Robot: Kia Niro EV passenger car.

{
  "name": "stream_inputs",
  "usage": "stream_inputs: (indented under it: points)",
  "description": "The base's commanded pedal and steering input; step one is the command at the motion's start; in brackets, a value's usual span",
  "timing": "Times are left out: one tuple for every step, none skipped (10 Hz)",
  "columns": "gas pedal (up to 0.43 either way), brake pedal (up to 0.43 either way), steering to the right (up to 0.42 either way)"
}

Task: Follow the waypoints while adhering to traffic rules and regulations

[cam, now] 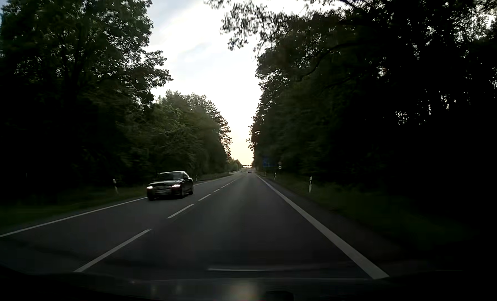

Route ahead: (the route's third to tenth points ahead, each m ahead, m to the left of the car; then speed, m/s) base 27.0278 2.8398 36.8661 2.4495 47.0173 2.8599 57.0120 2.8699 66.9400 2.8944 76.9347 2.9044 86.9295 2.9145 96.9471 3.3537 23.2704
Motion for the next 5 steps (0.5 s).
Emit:
stream_inputs:
  points:
    - [0.020, 0.000, 0.000]
    - [0.020, 0.000, 0.000]
    - [0.020, 0.000, 0.000]
    - [0.028, 0.000, 0.000]
    - [0.028, 0.000, 0.000]
